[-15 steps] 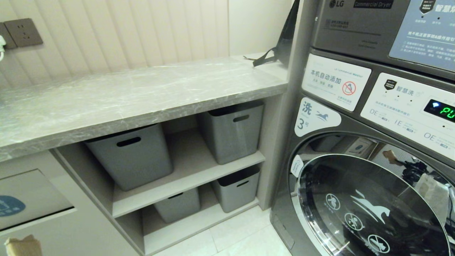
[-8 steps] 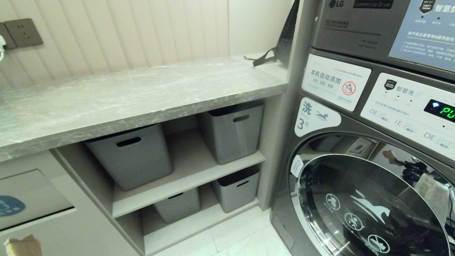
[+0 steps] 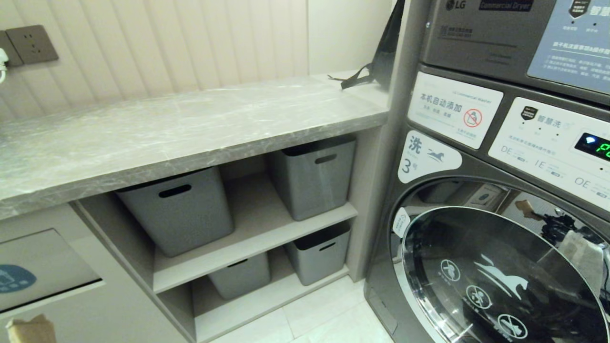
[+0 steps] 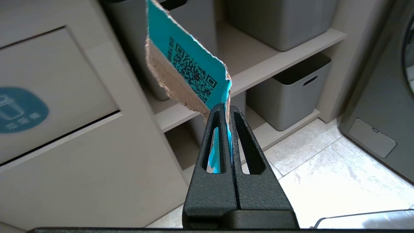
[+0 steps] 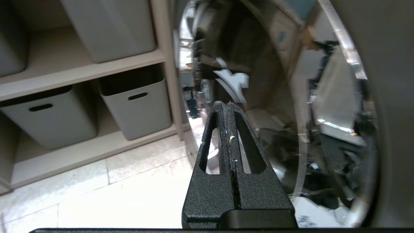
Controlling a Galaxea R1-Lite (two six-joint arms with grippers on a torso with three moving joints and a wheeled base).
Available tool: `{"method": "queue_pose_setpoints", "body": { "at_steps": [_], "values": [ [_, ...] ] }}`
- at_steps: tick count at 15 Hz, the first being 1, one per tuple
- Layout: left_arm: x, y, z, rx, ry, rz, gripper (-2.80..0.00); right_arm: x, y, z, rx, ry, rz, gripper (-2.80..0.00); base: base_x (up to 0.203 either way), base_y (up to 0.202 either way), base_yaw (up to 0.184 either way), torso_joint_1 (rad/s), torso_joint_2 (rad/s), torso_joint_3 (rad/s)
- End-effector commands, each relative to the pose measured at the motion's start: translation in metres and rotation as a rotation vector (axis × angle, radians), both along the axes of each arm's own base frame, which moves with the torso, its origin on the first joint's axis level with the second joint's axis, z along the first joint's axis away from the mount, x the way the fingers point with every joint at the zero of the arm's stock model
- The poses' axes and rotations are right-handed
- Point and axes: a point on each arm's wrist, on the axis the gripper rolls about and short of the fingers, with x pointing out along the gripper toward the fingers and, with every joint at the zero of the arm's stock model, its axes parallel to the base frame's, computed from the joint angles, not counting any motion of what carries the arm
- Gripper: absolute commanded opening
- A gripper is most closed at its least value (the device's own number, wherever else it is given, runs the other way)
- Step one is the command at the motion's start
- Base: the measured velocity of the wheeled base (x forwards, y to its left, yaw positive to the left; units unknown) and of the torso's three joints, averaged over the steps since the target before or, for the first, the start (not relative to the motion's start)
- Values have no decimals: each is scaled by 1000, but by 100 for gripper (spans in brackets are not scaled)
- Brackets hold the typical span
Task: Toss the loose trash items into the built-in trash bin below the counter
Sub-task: Put the garbage in the trash can
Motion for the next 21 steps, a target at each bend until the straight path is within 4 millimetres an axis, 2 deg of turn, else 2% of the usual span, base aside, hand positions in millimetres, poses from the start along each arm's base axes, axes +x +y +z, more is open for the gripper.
{"method": "queue_pose_setpoints", "body": {
  "at_steps": [1, 10, 21],
  "values": [
    [0, 0, 0, 2, 1, 0, -280, 0, 0, 0, -1, -1, 1, -280, 0, 175, 3, 2, 6, 3],
    [0, 0, 0, 1, 0, 0, -280, 0, 0, 0, -1, -1, 1, -280, 0, 179, -2, 3, 3, 4],
    [0, 0, 0, 0, 1, 1, -280, 0, 0, 0, -7, -1, 1, -280, 0, 0, 0, -3, 10, 6]
  ]
}}
